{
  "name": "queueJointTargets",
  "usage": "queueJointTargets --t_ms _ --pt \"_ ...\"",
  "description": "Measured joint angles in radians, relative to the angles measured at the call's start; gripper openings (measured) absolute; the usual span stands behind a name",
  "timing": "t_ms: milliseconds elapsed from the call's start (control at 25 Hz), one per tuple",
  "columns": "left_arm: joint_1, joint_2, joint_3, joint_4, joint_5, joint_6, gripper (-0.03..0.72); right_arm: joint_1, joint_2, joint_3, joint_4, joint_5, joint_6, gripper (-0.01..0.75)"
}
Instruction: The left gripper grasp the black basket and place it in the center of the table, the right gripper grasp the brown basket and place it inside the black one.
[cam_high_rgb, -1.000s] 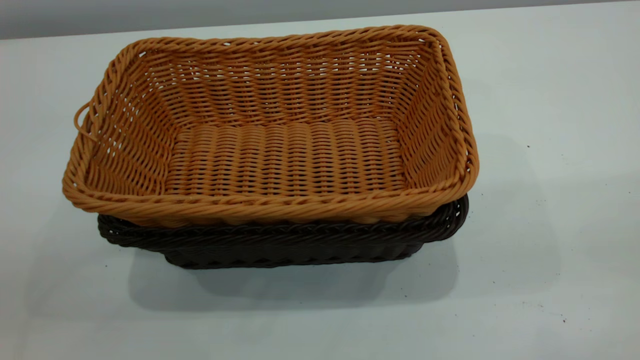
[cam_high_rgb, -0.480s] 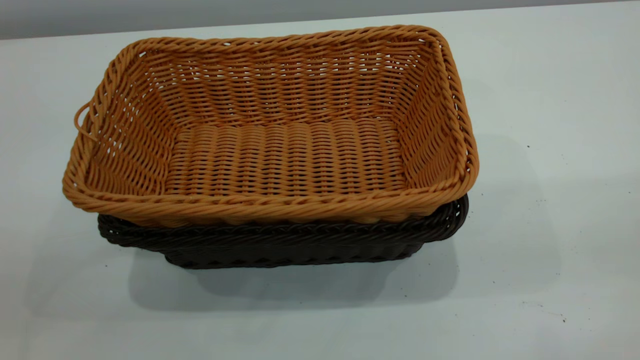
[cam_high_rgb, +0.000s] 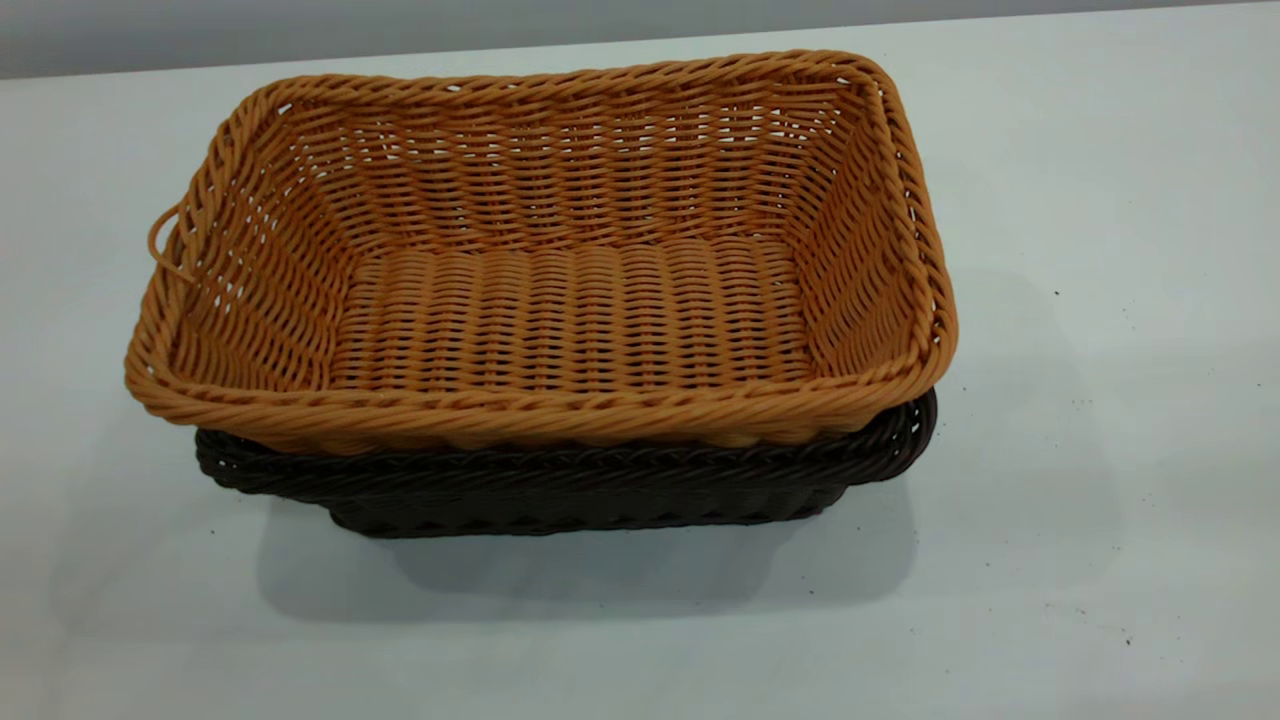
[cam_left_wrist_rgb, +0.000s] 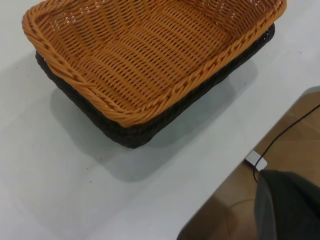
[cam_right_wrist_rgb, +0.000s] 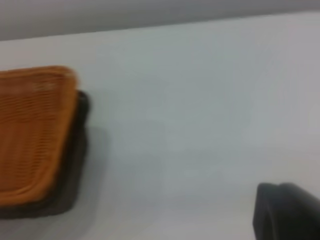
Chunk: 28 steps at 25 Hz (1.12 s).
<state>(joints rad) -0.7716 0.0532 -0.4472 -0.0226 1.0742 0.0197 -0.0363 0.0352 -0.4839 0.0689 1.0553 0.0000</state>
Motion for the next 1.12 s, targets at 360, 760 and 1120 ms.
queueJointTargets --t_ms 360,760,1120 --pt "0.077 0.000 0.000 -0.002 0.003 0.000 -0.001 -0.144 -0.034 -0.001 0.002 0.000 0.000 0.002" --pt "0.401 0.000 -0.001 -0.002 -0.001 0.000 -0.001 -0.142 -0.035 -0.004 0.004 0.002 0.000 0.003" --pt "0.691 0.000 -0.001 -0.001 -0.001 0.000 -0.001 -0.142 -0.035 -0.002 0.004 0.002 0.000 0.003"
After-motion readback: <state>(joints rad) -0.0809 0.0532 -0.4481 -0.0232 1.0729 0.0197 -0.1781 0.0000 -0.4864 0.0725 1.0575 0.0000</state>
